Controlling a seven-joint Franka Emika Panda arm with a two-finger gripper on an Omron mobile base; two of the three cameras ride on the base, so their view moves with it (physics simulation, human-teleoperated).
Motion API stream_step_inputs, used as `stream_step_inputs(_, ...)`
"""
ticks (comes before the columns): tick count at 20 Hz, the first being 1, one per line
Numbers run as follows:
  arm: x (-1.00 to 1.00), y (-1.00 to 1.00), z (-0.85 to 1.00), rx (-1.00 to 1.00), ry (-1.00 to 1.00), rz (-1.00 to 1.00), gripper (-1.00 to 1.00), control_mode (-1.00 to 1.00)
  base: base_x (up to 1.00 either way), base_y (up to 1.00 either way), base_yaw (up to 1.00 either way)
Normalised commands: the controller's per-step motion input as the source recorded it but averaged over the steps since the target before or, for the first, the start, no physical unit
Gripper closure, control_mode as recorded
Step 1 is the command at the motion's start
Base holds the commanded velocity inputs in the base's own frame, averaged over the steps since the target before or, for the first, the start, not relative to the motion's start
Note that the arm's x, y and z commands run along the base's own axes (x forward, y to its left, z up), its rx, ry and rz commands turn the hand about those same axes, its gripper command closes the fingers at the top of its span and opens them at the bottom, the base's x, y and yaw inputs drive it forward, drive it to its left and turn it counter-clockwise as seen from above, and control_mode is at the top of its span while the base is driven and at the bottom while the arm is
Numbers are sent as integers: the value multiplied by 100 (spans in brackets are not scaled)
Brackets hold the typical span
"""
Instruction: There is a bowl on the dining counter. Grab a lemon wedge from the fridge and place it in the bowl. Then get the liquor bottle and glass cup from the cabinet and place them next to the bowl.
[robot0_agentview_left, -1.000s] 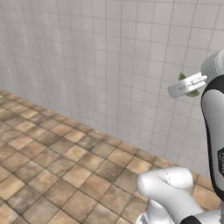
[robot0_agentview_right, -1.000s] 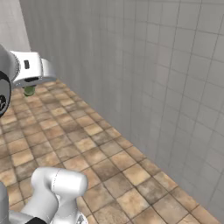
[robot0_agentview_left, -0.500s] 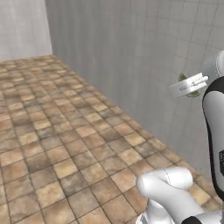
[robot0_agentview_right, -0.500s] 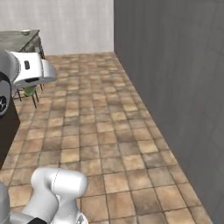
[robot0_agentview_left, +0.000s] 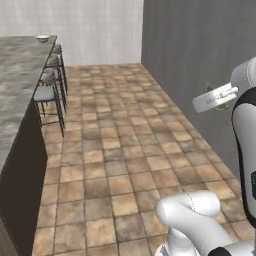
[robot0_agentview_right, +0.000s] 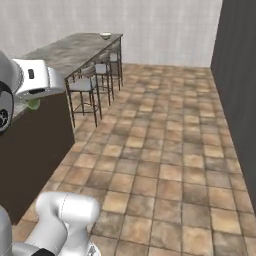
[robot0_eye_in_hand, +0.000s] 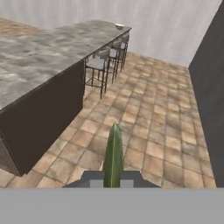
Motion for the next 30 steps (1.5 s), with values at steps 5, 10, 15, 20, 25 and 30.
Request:
stream_step_inputs(5,0,0,0,0,0,0,100,100,97,-34,53)
stream_step_inputs(10,0,0,0,0,0,0,100,100,91,-40,51)
stream_step_inputs(15,0,0,0,0,0,0,100,100,93,-48,50)
stream_step_inputs(20,0,0,0,0,0,0,100,100,96,-63,45)
stream_step_inputs(25,0,0,0,0,0,0,100,100,78,-77,41)
stream_step_inputs(30,0,0,0,0,0,0,100,100,68,-87,38)
